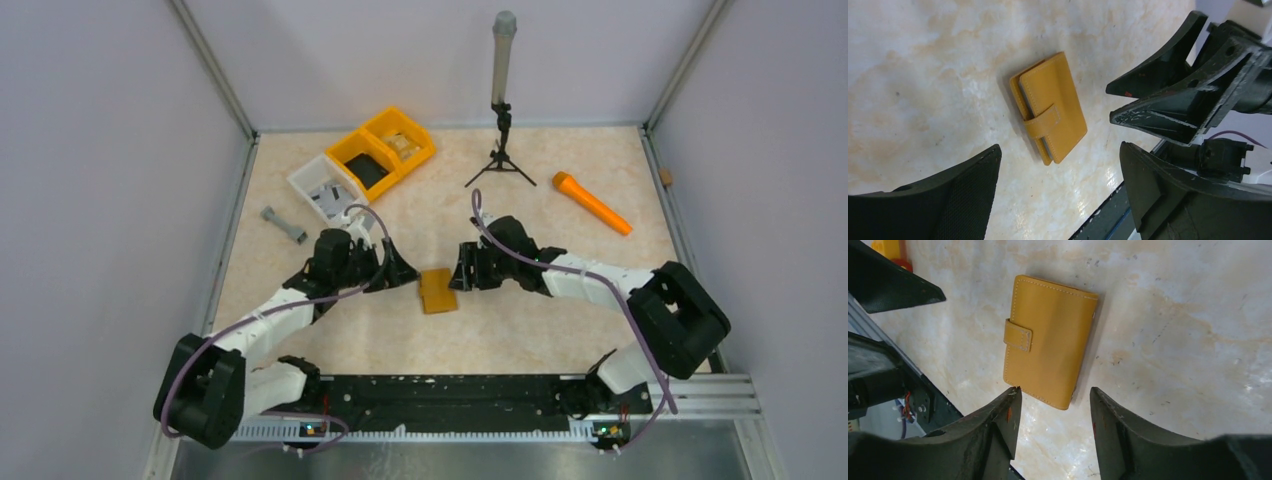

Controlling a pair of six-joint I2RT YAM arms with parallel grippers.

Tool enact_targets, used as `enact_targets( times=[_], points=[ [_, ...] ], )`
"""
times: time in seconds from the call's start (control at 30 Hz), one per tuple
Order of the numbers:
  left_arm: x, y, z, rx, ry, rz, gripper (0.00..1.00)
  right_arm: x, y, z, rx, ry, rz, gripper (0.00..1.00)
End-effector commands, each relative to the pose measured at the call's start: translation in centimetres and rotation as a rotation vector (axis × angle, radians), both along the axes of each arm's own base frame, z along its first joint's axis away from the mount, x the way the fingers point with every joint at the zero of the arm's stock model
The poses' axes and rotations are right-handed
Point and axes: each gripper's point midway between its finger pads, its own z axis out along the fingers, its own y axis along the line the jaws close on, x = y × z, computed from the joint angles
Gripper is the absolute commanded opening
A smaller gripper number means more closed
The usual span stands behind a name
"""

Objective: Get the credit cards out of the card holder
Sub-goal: Pick up the card holder from the center of the board.

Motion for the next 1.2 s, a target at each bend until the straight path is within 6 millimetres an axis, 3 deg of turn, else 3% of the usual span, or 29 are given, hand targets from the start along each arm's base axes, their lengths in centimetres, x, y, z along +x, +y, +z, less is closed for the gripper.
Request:
enact_targets(
  times=[0.0,0.27,0.6,0.7,0.9,1.0,1.17],
  points=[
    [-1.0,-0.9,-2.3,0.041,0.146,0.007,0.90,0.6,2.4,0.8,0.157,0.013,-0.017,0.50],
    [-3.7,-3.3,-4.4,-0.004,0.255,-0.092,0.86,0.0,2.1,-0.9,0.157,0.036,-0.016,0.35],
    [-4.4,-4.2,-5.4,0.008,0.319,-0.125,0.78,-0.5,2.3,-2.7,0.150,0.059,0.004,0.19],
    [-4.3,-4.4,-5.7,0.011,0.330,-0.128,0.76,-0.3,2.0,-2.9,0.124,0.044,0.000,0.18],
    [-3.9,-6.5,-5.3,-0.088,0.320,-0.178,0.72,-0.3,1.9,-3.7,0.091,0.048,0.011,0.20],
    [-3.4,-7.3,-4.8,-0.110,0.298,-0.189,0.65,-0.5,1.9,-3.8,0.090,0.051,0.018,0.21],
    [-2.0,-7.6,-3.9,-0.084,0.241,-0.175,0.42,-0.6,1.9,-3.7,0.091,0.048,0.027,0.21]
  ],
)
